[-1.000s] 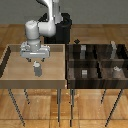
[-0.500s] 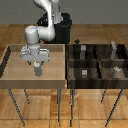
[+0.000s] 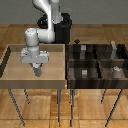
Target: Place the milk carton into the appropriate compartment.
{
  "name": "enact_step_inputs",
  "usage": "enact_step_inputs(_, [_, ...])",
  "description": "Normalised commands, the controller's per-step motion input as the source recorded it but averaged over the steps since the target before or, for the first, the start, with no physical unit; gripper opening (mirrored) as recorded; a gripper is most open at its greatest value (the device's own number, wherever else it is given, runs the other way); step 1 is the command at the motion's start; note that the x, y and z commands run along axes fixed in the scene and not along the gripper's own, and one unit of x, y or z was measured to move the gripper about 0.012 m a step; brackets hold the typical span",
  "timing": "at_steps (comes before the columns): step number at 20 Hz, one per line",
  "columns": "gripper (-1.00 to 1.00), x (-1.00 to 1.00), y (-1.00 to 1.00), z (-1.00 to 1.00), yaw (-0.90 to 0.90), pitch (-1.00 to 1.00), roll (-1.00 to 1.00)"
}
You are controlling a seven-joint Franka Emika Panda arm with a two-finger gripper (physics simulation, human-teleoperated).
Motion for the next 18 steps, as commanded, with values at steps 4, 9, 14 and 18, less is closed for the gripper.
enact_step_inputs(4, [-1.0, 0.0, 0.0, 0.5, 0.0, 0.0, 0.0])
enact_step_inputs(9, [-1.0, 0.0, 0.0, 1.0, 0.0, 0.0, 0.0])
enact_step_inputs(14, [-1.0, 0.0, 0.0, 1.0, 0.0, 0.0, 0.0])
enact_step_inputs(18, [-1.0, 0.0, 0.0, 1.0, 0.0, 0.0, 0.0])
